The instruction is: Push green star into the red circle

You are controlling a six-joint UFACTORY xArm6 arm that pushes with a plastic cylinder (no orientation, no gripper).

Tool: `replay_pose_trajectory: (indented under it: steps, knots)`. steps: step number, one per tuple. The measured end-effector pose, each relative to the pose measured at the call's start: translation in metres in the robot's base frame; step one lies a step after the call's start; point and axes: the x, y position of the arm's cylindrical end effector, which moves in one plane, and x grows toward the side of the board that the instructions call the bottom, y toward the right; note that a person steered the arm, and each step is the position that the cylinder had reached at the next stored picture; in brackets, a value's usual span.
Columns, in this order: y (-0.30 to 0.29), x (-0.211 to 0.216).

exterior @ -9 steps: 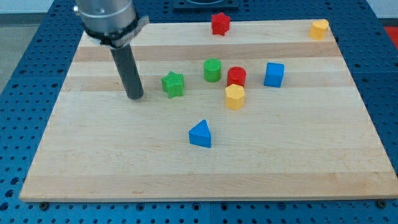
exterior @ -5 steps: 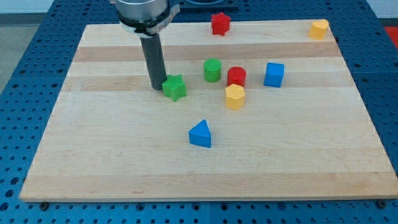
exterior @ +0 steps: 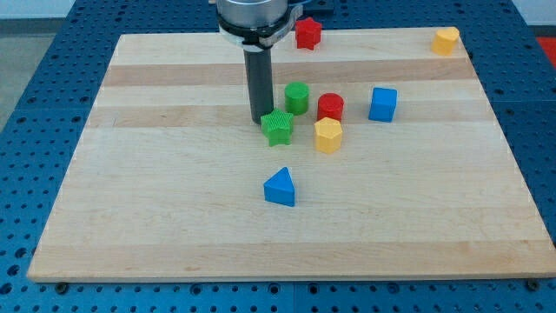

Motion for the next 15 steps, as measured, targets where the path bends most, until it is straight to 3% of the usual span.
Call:
replay_pose_trajectory:
  steps: [4, 8, 10, 13, 14, 15]
  knots:
    - [-0.058, 0.036]
    - [0.02, 0.036]
    - [0.059, 0.014]
    - [0.108, -0.062]
    - [0.112, -0.07]
    - [0.103, -0.051]
